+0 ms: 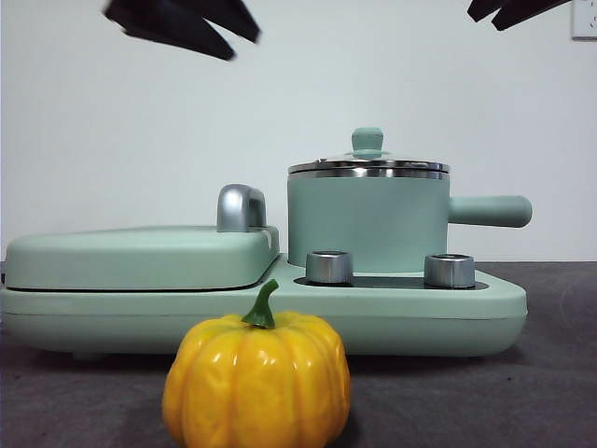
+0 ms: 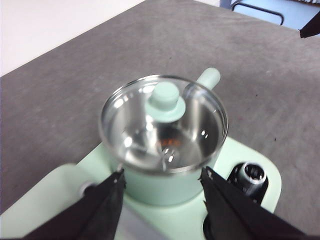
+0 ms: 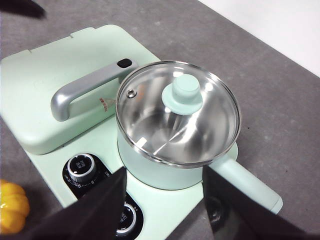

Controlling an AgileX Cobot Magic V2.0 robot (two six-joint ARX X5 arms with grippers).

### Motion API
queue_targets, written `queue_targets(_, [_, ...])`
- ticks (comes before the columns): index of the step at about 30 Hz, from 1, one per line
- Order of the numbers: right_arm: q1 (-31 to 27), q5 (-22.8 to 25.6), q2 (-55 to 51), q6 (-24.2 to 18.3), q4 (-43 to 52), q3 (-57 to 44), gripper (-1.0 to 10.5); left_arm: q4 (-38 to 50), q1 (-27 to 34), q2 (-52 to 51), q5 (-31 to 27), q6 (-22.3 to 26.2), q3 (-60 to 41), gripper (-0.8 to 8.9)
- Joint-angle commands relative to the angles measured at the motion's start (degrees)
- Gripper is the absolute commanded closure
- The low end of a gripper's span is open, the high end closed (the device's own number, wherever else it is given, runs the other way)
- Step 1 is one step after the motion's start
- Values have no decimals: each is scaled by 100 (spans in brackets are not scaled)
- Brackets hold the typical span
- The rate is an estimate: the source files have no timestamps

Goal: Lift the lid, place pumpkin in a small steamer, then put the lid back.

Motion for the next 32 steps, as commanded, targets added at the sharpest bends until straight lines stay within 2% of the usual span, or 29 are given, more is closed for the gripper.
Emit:
queue_targets(1, [28,15,17,81,63,87,705,431,-166,302,-44,-306,120,565])
queue_targets(18, [28,15,17,79,59,87,705,2273,-662,1650,-321,-680,372,569])
queue_targets(21, [28,15,17,79,57,87,705,2367,-684,1958,-321,-804,601,569])
queue_targets(32, [28,17,17,79,57,87,705,2361,-774,2793,-319,-796,1316,569])
